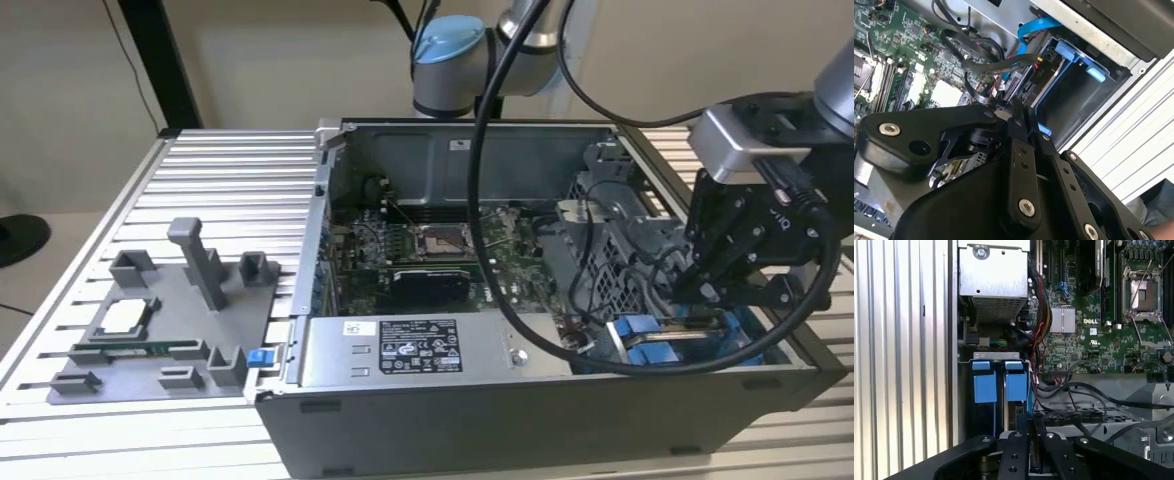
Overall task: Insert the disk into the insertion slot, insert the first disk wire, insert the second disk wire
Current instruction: 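Insert the second disk wire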
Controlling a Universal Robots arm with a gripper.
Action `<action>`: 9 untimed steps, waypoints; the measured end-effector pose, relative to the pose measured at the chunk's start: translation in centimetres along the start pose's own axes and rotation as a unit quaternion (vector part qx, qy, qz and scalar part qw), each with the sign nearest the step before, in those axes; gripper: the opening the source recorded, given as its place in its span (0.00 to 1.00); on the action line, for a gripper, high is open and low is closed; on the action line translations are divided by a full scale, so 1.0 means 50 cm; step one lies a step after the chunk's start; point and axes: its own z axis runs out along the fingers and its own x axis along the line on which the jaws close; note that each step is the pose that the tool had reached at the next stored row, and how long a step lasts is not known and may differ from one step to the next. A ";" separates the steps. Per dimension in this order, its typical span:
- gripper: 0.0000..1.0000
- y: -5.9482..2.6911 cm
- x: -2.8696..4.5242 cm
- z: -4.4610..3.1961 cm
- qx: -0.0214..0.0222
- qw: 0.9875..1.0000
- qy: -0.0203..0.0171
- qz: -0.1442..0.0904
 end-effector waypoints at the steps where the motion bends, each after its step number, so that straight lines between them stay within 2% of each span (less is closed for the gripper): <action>1: 0.00 0.000 0.000 0.002 0.002 1.000 0.000 0.000; 4: 0.00 0.000 0.001 0.008 0.011 1.000 0.000 -0.002; 6: 0.00 0.001 0.001 0.012 0.019 1.000 0.000 -0.003; 9: 0.00 0.001 0.002 0.012 0.020 1.000 0.000 -0.003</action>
